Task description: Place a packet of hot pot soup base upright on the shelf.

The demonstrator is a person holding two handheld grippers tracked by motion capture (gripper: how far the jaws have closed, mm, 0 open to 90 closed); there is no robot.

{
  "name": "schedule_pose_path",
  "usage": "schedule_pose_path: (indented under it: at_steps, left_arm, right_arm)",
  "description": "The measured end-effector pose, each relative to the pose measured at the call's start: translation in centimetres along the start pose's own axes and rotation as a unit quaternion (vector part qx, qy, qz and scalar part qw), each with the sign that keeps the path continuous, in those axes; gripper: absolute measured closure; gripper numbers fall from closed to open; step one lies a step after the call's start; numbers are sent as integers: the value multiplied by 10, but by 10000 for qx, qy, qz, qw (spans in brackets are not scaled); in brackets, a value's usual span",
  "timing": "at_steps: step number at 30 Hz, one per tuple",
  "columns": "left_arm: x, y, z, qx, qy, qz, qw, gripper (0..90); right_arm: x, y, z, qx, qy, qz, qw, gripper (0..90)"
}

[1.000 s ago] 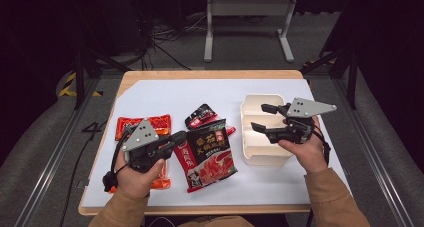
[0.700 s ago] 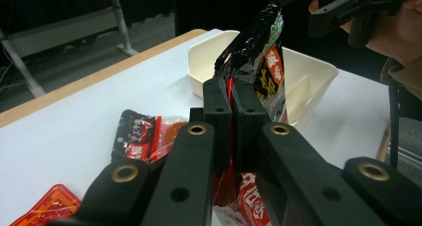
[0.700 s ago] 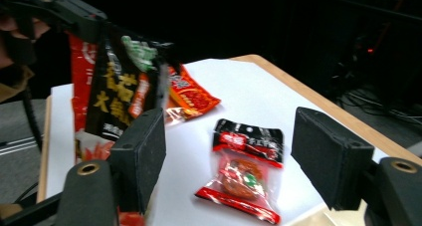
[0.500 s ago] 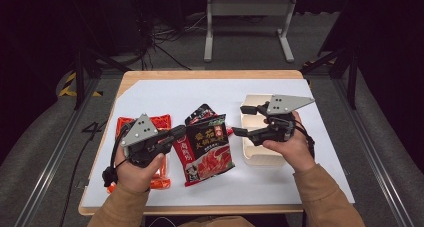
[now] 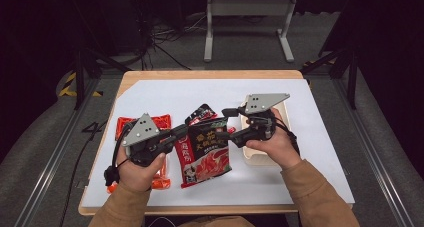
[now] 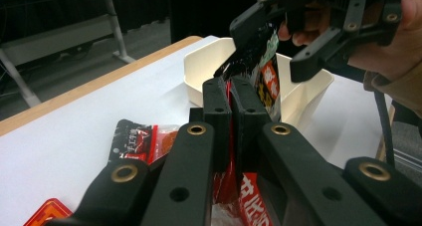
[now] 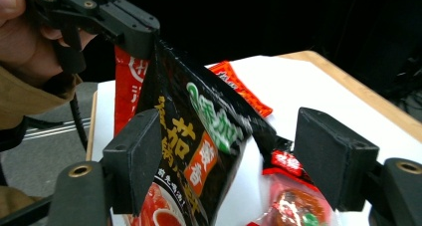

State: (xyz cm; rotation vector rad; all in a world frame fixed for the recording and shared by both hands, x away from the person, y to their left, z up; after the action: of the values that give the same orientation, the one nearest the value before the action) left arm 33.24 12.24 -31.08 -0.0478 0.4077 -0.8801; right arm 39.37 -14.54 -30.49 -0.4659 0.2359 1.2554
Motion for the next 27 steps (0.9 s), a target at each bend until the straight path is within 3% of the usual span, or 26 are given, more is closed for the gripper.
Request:
schedule_pose_path:
  at_steps: [11,17,23,27]
  left_arm:
    - [-2,0,0,-33,-77,-87,9999,878]
    - [-3,-2,1,-71,-136,-175,9997,884]
    - [-5,-1,1,-73,-185,-267,9994,886]
    - [-7,-1,2,-137,-284,-303,9990,886]
  right_arm:
    - [30,5,-10,149,240,533,9982,297]
    - [41,4,-14,227,288,664,9971,332]
    - [45,3,-16,320,187,980,9945,525]
    - [43,1,-17,351,121,1045,9938,671]
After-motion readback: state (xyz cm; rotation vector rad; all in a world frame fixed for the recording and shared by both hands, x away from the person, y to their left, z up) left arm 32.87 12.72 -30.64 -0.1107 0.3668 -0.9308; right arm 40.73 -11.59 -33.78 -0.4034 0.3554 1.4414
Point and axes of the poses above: each handheld gripper's, and its own axes: x roughly forward along the jaws, z roughly out of its top, y roughly to its left, the point moved 2 cm from there along x, roughly forward along the jaws, and after that the axes turned 12 degrees about -x, right-handed, at the moved point
